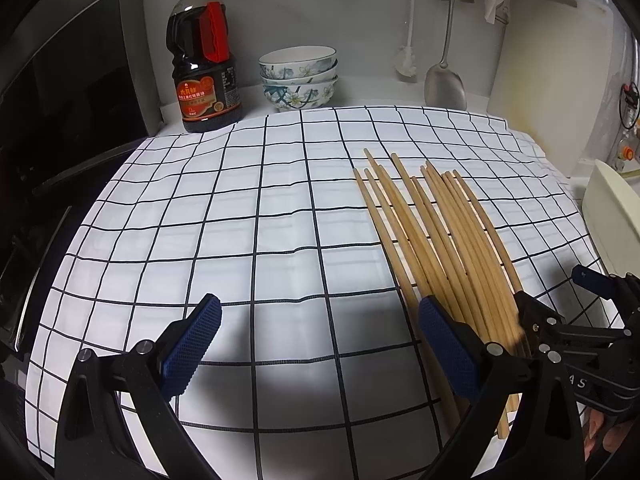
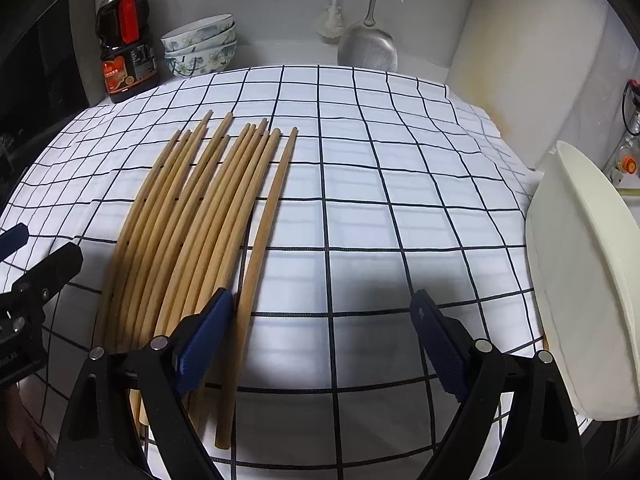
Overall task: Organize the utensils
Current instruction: 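Move both tools down toward the wooden chopstick row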
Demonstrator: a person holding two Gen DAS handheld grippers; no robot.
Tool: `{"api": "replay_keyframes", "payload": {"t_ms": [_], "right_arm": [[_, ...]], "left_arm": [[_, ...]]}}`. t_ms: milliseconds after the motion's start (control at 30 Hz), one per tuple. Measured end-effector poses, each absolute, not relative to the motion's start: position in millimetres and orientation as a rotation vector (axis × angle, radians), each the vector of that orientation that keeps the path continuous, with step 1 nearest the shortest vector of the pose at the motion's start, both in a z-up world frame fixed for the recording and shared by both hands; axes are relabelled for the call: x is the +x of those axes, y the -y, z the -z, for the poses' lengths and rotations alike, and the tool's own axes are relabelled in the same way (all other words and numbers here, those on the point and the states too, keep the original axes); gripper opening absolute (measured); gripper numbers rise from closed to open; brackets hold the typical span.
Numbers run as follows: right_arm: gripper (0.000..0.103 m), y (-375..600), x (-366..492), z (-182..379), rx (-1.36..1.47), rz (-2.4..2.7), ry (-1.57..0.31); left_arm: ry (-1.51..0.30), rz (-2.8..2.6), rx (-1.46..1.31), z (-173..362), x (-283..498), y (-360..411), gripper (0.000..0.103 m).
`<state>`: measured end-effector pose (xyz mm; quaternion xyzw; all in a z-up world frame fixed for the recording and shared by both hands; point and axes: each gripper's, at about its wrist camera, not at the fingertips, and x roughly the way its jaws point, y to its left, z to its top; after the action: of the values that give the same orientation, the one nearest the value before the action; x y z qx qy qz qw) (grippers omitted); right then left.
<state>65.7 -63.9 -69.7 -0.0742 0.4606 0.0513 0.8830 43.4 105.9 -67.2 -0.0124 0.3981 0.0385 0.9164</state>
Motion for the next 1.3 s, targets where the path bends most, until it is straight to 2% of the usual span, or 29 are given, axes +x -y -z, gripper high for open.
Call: {"api": "replay_keyframes", "payload": {"t_ms": [33, 100, 167, 200, 733, 1033, 1100, 1300], "right_arm": [[0.085, 65, 66, 69, -0.156, -0.112, -0.957], [0.072, 70, 66, 68, -0.141, -0.126, -0.955], [0.063, 77, 66, 68, -0.124, -0.122, -0.957], [0.062, 79, 67, 68, -0.116, -0.115, -0.959], [0.062, 94, 65, 70, -0.059, -0.144, -0.969], [0.062, 90, 69, 71, -0.080, -0.158, -0.953], [0.062, 89, 69, 71, -0.077, -0.163, -0.954], [0.061, 87, 68, 71, -0.082, -0.175, -0.945]], "left_arm": [[-0.823, -0.080, -0.025, 68, 44, -105, 0.097], [-0.827, -0.084, -0.022, 69, 45, -104, 0.097], [-0.831, -0.088, -0.017, 69, 46, -102, 0.097], [-0.834, -0.090, -0.015, 69, 46, -101, 0.097], [-0.894, -0.113, 0.035, 80, 59, -87, 0.097], [-0.970, -0.069, -0.031, 87, 72, -89, 0.098], [-0.966, -0.065, -0.022, 87, 71, -87, 0.095], [-0.942, -0.038, -0.004, 84, 69, -79, 0.078]]}}
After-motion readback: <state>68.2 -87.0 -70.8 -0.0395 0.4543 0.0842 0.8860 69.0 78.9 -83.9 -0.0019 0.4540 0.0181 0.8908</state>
